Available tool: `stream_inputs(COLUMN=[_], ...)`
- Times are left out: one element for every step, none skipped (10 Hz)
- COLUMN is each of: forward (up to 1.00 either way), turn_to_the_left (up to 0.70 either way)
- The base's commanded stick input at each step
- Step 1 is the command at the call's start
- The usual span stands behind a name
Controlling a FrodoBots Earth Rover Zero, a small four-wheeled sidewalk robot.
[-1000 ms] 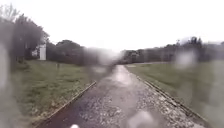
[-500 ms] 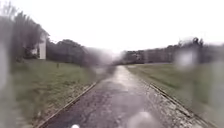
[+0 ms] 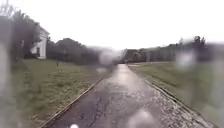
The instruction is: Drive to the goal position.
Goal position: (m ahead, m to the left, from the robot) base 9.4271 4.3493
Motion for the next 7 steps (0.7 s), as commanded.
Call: stream_inputs(forward=[0.70, 0.70, 0.70, 0.70, 0.70, 0.70, 0.70], turn_to_the_left=[-0.20, 0.00, 0.00, -0.07, -0.21, -0.31, -0.35])
